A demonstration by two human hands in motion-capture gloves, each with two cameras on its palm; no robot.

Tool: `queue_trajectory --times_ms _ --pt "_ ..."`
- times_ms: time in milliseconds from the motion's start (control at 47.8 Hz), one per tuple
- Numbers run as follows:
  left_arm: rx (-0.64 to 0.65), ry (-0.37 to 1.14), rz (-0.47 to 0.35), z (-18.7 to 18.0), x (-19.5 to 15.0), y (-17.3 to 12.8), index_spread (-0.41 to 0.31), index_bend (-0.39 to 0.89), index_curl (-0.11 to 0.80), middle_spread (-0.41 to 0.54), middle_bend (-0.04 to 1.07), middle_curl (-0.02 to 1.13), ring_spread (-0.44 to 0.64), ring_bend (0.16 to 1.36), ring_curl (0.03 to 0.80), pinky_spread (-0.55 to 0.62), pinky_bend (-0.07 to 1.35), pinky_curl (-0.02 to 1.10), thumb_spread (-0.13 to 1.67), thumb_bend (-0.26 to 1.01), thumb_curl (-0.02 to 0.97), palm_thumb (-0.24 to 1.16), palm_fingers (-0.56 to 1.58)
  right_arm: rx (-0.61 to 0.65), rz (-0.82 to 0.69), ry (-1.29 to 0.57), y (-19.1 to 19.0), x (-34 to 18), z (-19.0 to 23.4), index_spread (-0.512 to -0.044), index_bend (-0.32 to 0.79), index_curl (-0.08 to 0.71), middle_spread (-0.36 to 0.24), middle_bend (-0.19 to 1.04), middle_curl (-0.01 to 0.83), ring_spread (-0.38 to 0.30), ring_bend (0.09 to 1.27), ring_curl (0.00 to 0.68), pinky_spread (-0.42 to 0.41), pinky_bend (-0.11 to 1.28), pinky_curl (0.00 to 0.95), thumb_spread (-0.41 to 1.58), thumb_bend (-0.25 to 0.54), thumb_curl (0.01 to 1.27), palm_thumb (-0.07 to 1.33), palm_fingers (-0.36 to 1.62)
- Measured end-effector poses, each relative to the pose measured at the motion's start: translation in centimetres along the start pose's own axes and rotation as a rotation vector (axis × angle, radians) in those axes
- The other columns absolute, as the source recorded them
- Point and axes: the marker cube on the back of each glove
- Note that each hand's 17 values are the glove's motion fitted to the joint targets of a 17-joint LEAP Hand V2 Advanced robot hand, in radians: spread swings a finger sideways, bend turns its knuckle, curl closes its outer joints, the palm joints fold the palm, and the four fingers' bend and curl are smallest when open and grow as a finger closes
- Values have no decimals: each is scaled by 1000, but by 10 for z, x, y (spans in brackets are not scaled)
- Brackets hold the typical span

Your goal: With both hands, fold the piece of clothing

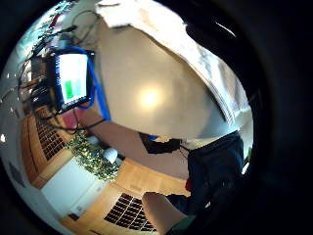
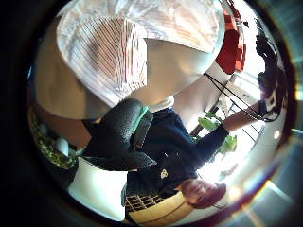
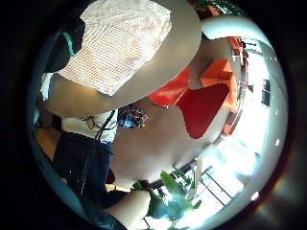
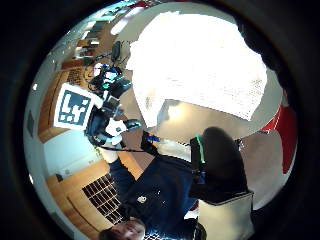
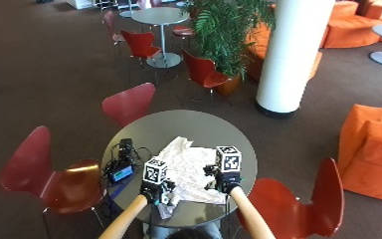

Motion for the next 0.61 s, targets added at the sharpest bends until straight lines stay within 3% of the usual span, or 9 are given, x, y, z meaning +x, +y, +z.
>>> queue_trajectory --times_ms 105,251,376,460,523,606 --pt "-64 -3 -41 -2 16 30 -50 52 323 209 112 210 301 553 300 275 555 401 1016 -29 300 277 135 -11 8 -3 -3 6 5 -222 106 215 -98 222 423 -174 556 411 -125 503 379 1122 -6 385 703 676" --pt "-172 4 -60 10 19 19 -23 40 255 273 154 210 346 640 320 312 683 425 974 -29 309 282 20 -39 18 1 -11 16 16 -222 109 221 -99 214 433 -176 545 415 -124 489 382 1121 -15 398 714 682" --pt "-83 -54 -96 7 18 5 -10 70 218 276 198 230 340 682 323 308 729 420 968 -22 317 304 33 -53 45 1 -17 22 25 -217 110 225 -97 208 440 -176 537 419 -124 475 382 1120 -18 405 716 686" --pt "-37 -80 -166 4 16 -1 -41 182 241 166 308 273 289 621 297 244 656 389 985 -11 323 336 215 -66 30 -10 -17 20 30 -216 111 228 -98 207 445 -177 534 422 -123 467 382 1120 -18 409 718 693" --pt "64 -74 -158 1 18 -8 -72 234 273 101 326 289 239 575 284 157 623 380 1019 2 333 377 348 -68 13 -17 -5 13 26 -216 113 230 -99 202 447 -177 529 424 -123 462 382 1123 -19 409 716 697" --pt "83 -94 -199 0 18 -7 -125 270 306 -13 361 305 59 526 265 -45 630 363 1085 60 365 508 746 -77 11 -16 -21 19 40 -216 113 234 -100 203 452 -178 520 426 -123 454 383 1129 -19 410 718 704"
